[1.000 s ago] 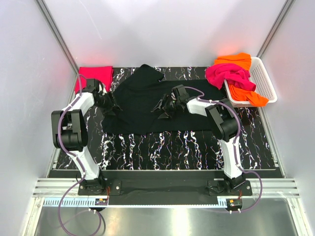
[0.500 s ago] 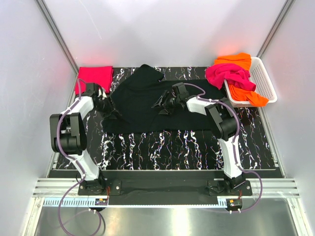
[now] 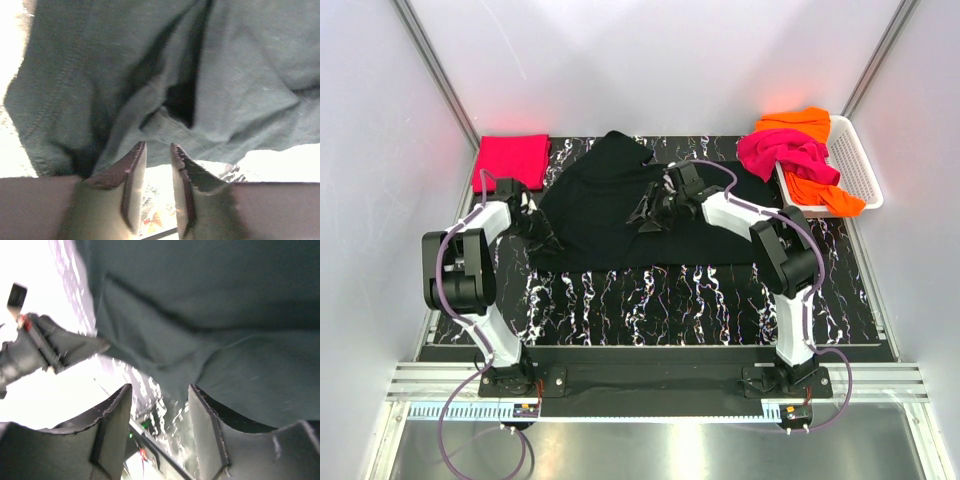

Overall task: Fold and stack the t-shirts
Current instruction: Fold the tshirt

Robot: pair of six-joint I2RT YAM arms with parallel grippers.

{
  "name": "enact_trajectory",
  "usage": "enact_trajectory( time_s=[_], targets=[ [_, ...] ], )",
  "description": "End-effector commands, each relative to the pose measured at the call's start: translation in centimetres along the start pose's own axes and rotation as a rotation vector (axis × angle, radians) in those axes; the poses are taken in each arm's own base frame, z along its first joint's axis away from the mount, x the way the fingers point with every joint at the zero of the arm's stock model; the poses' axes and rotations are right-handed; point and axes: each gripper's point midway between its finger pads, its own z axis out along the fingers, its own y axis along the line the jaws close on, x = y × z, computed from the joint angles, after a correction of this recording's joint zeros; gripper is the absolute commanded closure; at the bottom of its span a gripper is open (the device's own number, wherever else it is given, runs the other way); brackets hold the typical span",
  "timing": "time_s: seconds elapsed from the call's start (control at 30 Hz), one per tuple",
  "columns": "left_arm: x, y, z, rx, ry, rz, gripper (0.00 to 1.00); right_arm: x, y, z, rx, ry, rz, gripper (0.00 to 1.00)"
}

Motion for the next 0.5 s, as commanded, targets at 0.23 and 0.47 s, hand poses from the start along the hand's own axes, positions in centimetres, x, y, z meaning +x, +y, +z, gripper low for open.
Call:
enact_trajectory(
  time_s=[0.23,0.47],
  targets=[
    [-0.9,1.2,1.0,-0.053,-0.003,-0.005,0.59,7.4,2.4,1.3,-0.030,0.173,-0.071,0.45],
    [-2.2,0.2,1.0,-0.021,-0.030,-0.007,0.68,9.1,1.5,2.1,-0.014,0.221,-0.061,0.48]
  ],
)
